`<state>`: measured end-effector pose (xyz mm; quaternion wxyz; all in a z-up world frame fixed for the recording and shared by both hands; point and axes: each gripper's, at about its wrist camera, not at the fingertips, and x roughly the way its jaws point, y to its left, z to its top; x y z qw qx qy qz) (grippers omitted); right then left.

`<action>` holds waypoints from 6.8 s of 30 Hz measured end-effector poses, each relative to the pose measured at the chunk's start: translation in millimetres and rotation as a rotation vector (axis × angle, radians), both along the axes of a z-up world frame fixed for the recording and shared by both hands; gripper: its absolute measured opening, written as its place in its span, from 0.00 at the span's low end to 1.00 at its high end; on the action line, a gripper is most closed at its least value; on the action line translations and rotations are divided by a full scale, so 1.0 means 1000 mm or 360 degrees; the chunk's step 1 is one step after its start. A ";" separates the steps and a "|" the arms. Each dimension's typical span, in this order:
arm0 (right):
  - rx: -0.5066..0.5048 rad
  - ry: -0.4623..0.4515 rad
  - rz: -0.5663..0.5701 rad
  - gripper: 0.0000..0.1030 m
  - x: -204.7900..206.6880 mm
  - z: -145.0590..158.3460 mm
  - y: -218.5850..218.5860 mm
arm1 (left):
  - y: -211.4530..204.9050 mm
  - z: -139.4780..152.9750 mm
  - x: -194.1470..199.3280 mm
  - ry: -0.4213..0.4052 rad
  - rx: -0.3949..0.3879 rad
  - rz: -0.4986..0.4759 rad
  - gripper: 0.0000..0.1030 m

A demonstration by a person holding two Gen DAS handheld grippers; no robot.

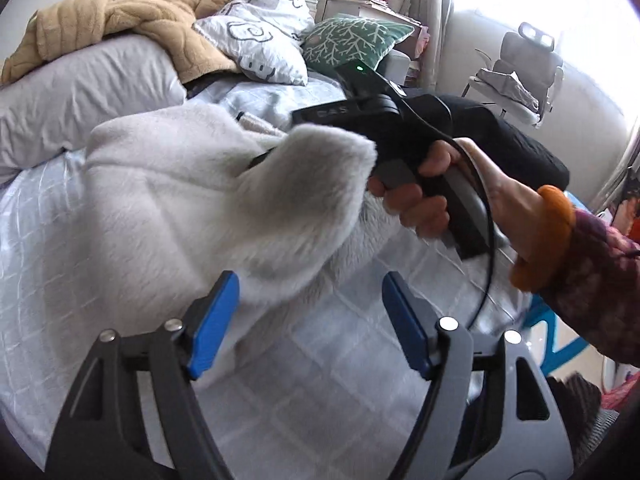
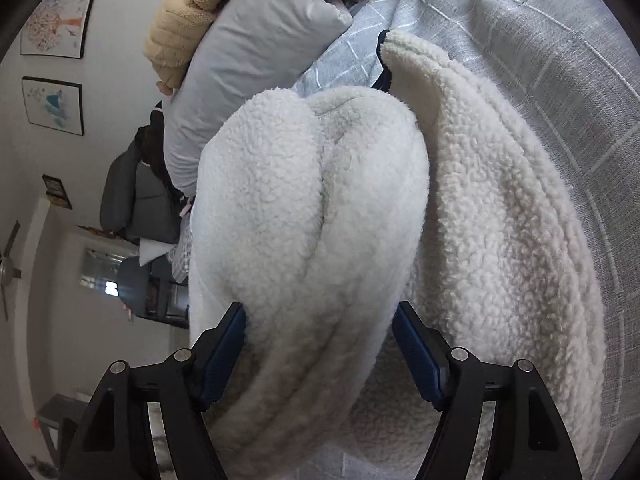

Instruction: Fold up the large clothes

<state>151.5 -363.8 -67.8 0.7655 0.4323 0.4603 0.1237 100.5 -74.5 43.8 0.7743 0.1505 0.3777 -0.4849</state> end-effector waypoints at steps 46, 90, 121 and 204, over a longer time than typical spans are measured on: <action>-0.0581 0.0047 -0.0132 0.40 -0.045 0.066 -0.066 | -0.079 -0.040 0.078 -0.0022 -0.0073 0.0188 0.61; -0.1051 0.0079 -0.0652 0.58 0.034 0.004 -0.045 | -0.140 -0.083 0.213 -0.0140 0.0283 0.0657 0.59; -0.0746 0.0171 -0.0373 0.84 -0.065 0.011 -0.045 | -0.030 -0.078 0.164 0.0679 -0.0034 0.0769 0.95; -0.1455 0.0109 -0.0086 0.93 -0.192 0.095 0.171 | 0.077 -0.017 -0.041 0.0112 0.0473 0.1195 0.97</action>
